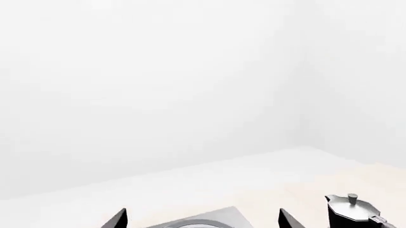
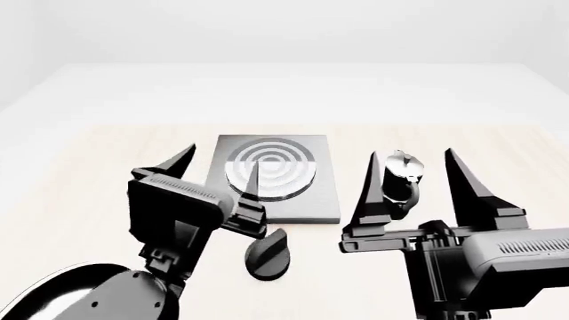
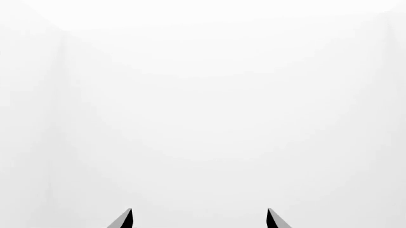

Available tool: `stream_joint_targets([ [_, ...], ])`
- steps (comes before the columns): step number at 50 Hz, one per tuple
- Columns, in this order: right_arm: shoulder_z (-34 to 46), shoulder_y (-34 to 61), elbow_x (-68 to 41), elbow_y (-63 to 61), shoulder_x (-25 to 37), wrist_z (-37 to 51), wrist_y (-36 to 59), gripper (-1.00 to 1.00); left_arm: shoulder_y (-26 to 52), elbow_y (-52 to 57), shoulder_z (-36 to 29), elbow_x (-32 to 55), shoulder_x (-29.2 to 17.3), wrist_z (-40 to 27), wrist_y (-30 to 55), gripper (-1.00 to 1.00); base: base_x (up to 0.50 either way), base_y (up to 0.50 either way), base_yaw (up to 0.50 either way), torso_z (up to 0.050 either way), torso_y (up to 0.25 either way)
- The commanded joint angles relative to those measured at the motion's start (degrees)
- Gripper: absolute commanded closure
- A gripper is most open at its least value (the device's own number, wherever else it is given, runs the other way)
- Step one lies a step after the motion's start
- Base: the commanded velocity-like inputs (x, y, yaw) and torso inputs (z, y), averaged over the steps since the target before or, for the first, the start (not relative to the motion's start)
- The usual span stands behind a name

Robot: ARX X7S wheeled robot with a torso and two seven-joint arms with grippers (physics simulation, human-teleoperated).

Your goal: Turn on the stove and put the moka pot on it.

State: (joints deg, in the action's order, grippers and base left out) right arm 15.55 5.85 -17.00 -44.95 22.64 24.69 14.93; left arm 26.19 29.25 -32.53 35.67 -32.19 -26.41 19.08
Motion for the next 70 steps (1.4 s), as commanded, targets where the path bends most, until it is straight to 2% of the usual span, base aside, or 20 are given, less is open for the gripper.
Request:
stream_joint_targets([
  [1,-0.4,-0.1,0.1,1.7,0.4,-0.2,-1.3,-1.00,-3.9,9.3,4.2,-7.6,-5.4,-6.2,-5.5,-1.00,0.00,0.00,0.00,0.000,0.000],
  [10,-1.8,2.1,-1.1,3.3,1.0,0.2,1.3,-1.00,-7.4,12.9,5.2,-13.2,-8.1,-9.2,-7.8,-1.00,0.00,0.00,0.00,0.000,0.000],
  [12,-1.9,0.9,-0.1,6.7,0.9,-0.5,-2.1,-1.00,-8.4,14.8,5.3,-14.7,-9.2,-9.8,-8.1,-1.00,0.00,0.00,0.00,0.000,0.000],
  [16,-3.2,1.9,-1.3,7.2,1.5,0.0,0.1,-1.00,-10.3,18.3,5.0,-18.3,-10.6,-11.3,-8.3,-1.00,0.00,0.00,0.00,0.000,0.000],
  [18,-3.2,0.5,-0.2,10.2,1.3,-0.7,-3.4,-1.00,-10.7,19.2,4.8,-19.0,-11.0,-11.6,-8.1,-1.00,0.00,0.00,0.00,0.000,0.000],
  [19,-4.0,1.5,-1.5,9.2,1.7,-0.2,-1.1,-1.00,-11.1,19.7,5.1,-19.3,-11.2,-11.8,-8.8,-1.00,0.00,0.00,0.00,0.000,0.000],
  [24,-4.9,1.1,-1.5,11.8,1.9,-0.5,-2.3,-1.00,-13.6,20.6,7.1,-19.6,-12.4,-12.8,-12.4,-1.00,0.00,0.00,0.00,0.000,0.000],
  [37,-5.9,0.4,-1.6,20.6,1.6,-2.1,-6.3,-1.00,-17.5,23.6,10.5,-19.0,-15.4,-15.4,-13.9,-1.00,0.00,0.00,0.00,0.000,0.000],
  [50,-6.8,0.3,-2.0,31.7,0.0,-3.8,-11.1,-1.00,-20.0,21.2,10.9,-19.5,-15.3,-15.3,-18.5,-1.00,0.00,0.00,0.00,0.000,0.000],
  [66,-6.2,0.4,-0.9,42.2,-1.5,-5.1,-15.3,-1.00,-19.7,21.2,10.4,-18.9,-15.0,-14.9,-18.4,-1.00,0.00,0.00,0.00,0.000,0.000],
  [69,-6.0,0.4,0.0,46.9,-2.6,-6.1,-19.1,-1.00,-19.3,21.4,10.3,-18.6,-14.9,-14.8,-17.8,-1.00,0.00,0.00,0.00,0.000,0.000],
  [70,-6.0,0.8,-0.6,44.8,-2.0,-5.5,-16.4,-1.00,-19.0,21.9,10.4,-18.2,-15.0,-15.0,-17.3,-1.00,0.00,0.00,0.00,0.000,0.000],
])
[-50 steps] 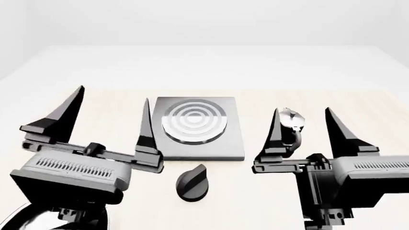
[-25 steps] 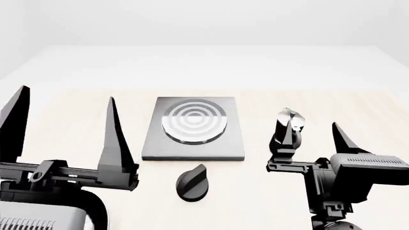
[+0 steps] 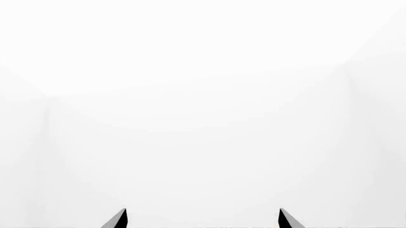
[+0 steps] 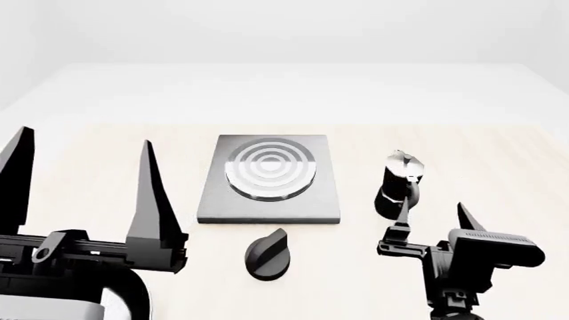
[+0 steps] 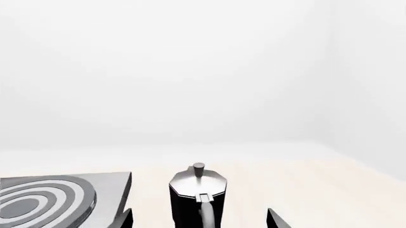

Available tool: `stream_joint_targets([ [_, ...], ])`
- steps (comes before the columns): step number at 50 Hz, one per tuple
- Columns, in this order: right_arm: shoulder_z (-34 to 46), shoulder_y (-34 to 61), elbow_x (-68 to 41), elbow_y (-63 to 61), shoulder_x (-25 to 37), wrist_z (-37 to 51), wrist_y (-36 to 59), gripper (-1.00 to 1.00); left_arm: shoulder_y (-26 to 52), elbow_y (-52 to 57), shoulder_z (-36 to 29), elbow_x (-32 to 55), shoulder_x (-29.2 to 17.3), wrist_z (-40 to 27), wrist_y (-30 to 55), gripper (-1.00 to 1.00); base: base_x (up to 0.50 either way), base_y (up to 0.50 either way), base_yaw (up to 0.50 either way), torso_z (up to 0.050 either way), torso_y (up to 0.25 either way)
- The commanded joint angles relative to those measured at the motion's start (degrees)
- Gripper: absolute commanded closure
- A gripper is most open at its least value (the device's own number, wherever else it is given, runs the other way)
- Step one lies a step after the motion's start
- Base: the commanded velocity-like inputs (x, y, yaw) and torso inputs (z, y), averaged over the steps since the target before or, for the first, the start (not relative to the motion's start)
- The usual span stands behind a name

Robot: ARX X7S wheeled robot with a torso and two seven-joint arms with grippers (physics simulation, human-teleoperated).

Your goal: Turn on the stove and put the moka pot on it.

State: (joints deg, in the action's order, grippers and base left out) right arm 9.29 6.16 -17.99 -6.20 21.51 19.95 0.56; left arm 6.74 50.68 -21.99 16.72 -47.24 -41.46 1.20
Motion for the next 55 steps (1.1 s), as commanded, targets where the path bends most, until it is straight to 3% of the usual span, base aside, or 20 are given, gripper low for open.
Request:
stream_joint_targets([
  [1,0.3,0.6,0.3,5.6,-0.8,-0.7,-1.5,-1.00,0.4,0.4,0.0,0.8,0.0,0.1,0.3,-1.00,0.00,0.00,0.00,0.000,0.000],
  [36,1.6,9.3,-0.4,15.9,-2.6,-1.9,1.2,-1.00,0.3,-0.7,-0.1,1.7,0.4,0.9,-1.5,-1.00,0.00,0.00,0.00,0.000,0.000],
  [48,2.2,12.7,0.4,22.7,-4.0,-2.3,-0.1,-1.00,0.8,-1.1,-0.6,1.9,0.7,1.3,-1.4,-1.00,0.00,0.00,0.00,0.000,0.000],
  [51,2.6,13.6,1.4,28.3,-5.2,-3.3,-4.1,-1.00,0.8,-1.7,-0.7,1.9,0.9,1.5,-1.9,-1.00,0.00,0.00,0.00,0.000,0.000],
  [55,2.6,14.3,0.8,25.2,-4.4,-2.7,-0.3,-1.00,1.1,-2.0,-0.8,2.0,1.0,1.8,-1.9,-1.00,0.00,0.00,0.00,0.000,0.000],
])
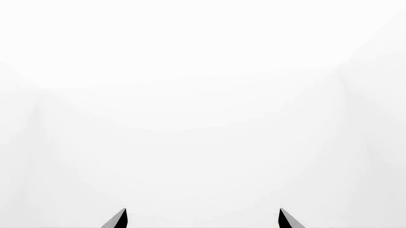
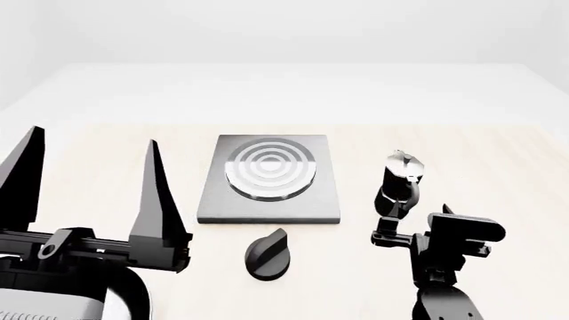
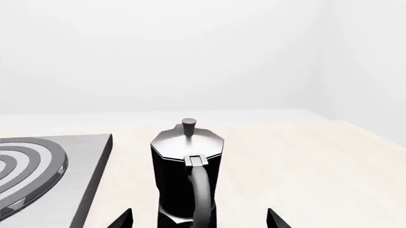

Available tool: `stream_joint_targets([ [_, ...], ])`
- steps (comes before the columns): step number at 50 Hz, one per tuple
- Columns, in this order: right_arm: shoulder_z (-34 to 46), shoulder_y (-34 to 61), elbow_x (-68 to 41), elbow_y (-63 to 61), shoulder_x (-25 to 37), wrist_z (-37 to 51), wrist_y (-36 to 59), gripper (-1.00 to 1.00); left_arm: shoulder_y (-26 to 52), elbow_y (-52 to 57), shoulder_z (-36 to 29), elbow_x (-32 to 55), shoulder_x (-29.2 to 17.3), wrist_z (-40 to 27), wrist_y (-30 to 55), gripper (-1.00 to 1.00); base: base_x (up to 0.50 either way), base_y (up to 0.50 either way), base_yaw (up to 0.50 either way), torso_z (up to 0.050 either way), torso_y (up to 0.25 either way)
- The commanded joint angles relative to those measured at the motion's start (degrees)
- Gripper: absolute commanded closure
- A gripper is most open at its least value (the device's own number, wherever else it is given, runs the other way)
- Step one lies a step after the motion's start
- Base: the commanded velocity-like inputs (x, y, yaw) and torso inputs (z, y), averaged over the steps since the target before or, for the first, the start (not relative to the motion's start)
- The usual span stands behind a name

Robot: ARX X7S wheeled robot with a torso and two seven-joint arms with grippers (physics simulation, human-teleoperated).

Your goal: Turn on the stove and put the moka pot on it.

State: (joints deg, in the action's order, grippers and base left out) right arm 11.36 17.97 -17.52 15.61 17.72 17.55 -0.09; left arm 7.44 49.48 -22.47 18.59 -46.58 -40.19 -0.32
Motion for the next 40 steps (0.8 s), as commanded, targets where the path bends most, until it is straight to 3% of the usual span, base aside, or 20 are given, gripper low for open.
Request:
stream_joint_targets([
  [1,0.7,2.6,0.9,6.3,-1.2,-0.7,-2.3,-1.00,0.3,-1.0,-0.3,0.3,0.4,0.5,-0.6,-1.00,0.00,0.00,0.00,0.000,0.000],
  [17,1.0,5.0,1.0,8.7,-1.2,-0.4,-0.3,-1.00,0.1,-1.3,-0.4,0.2,0.6,0.7,-1.1,-1.00,0.00,0.00,0.00,0.000,0.000],
  [25,1.7,7.3,2.5,17.2,-2.4,-1.4,-5.3,-1.00,0.3,-1.4,-0.6,0.4,0.7,0.8,-1.0,-1.00,0.00,0.00,0.00,0.000,0.000],
  [27,1.9,7.3,2.1,11.9,-1.4,-0.4,-0.2,-1.00,0.4,-1.5,-0.6,0.4,0.8,0.9,-1.1,-1.00,0.00,0.00,0.00,0.000,0.000],
  [29,2.1,7.9,2.8,16.9,-2.3,-1.1,-4.3,-1.00,0.3,-1.5,-0.7,0.4,0.8,0.8,-1.2,-1.00,0.00,0.00,0.00,0.000,0.000],
  [31,2.2,7.7,2.3,12.7,-1.5,-0.5,-0.4,-1.00,0.3,-1.1,-0.6,0.5,0.7,0.7,-0.8,-1.00,0.00,0.00,0.00,0.000,0.000],
  [40,2.4,8.5,2.4,12.1,-1.2,-0.3,0.7,-1.00,-0.5,-1.9,-0.7,0.1,0.9,0.8,-2.1,-1.00,0.00,0.00,0.00,0.000,0.000],
])
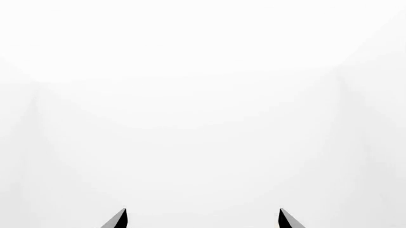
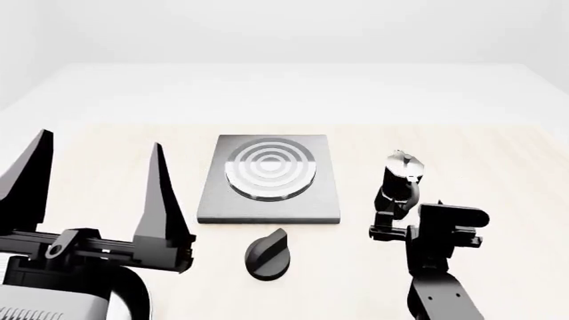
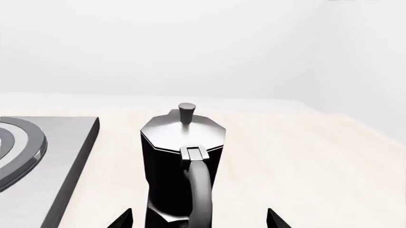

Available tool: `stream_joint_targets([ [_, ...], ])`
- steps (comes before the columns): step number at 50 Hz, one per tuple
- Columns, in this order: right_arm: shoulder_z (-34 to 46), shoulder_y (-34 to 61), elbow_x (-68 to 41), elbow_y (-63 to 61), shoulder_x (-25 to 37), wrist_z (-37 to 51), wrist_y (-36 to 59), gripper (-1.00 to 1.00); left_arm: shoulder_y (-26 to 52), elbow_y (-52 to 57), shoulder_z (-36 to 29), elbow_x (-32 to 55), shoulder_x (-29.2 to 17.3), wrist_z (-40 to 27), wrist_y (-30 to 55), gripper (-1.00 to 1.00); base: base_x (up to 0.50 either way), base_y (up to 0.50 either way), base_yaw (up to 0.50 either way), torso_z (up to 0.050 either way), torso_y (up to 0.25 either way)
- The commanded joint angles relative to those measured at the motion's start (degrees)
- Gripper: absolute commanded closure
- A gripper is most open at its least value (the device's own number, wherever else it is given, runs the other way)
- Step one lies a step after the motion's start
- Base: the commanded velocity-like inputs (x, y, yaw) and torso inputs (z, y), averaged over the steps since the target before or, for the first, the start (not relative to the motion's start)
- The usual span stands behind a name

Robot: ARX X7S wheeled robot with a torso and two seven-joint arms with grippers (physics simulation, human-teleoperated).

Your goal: Turn on the stove and put the moka pot on it.

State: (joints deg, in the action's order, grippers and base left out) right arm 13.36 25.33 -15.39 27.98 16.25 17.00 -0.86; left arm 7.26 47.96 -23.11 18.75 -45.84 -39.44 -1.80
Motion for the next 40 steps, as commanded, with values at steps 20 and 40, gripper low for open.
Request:
stream_joint_targets([
  [20,1.0,4.9,0.9,8.5,-1.0,-0.8,-1.3,-1.00,0.2,-1.2,-0.4,0.1,0.7,0.6,-0.9,-1.00,0.00,0.00,0.00,0.000,0.000],
  [40,1.2,5.4,0.9,12.4,-1.5,-1.3,-3.1,-1.00,-0.3,-1.3,-0.3,0.5,0.6,0.7,-1.6,-1.00,0.00,0.00,0.00,0.000,0.000],
])
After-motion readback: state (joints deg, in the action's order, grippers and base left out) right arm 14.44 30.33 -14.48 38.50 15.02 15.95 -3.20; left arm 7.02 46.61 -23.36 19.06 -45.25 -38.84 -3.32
